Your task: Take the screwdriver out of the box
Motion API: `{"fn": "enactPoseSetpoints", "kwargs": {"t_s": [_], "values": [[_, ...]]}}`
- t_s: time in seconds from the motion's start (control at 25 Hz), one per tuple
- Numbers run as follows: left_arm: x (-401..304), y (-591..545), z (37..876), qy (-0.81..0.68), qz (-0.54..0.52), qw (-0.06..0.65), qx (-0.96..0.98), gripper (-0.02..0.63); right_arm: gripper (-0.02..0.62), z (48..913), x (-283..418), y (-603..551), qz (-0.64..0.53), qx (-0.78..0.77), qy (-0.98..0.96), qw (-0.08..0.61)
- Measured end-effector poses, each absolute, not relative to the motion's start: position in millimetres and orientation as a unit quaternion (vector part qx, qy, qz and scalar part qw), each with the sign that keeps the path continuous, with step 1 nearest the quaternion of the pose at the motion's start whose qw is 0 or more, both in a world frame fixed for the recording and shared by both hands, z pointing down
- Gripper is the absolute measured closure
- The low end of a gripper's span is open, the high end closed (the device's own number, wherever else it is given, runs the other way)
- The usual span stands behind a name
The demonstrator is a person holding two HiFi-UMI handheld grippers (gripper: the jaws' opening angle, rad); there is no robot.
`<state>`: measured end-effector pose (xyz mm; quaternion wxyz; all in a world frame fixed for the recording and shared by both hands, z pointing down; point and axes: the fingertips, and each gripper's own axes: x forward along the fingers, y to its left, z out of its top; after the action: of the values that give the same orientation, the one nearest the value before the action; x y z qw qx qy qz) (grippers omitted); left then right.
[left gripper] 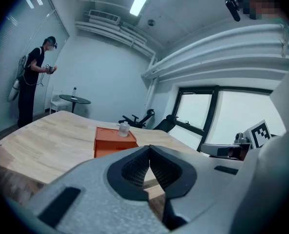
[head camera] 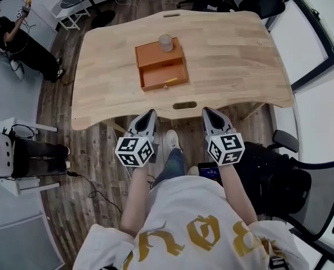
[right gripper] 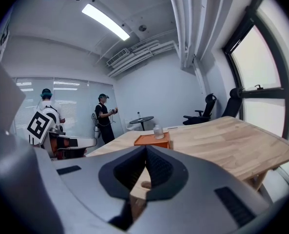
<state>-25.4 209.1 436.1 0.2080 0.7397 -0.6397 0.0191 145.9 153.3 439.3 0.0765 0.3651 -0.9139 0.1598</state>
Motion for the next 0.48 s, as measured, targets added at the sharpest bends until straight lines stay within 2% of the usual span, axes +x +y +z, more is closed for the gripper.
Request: {"fn": "enactPoseSetpoints", "kwargs": {"t_s": [0.48], "values": [[-112,44,466,-0.615,0.045,0.238,0.751,0.595,0.584,472,65,-1,0.189,0.384,-0.896,0.114]]}}
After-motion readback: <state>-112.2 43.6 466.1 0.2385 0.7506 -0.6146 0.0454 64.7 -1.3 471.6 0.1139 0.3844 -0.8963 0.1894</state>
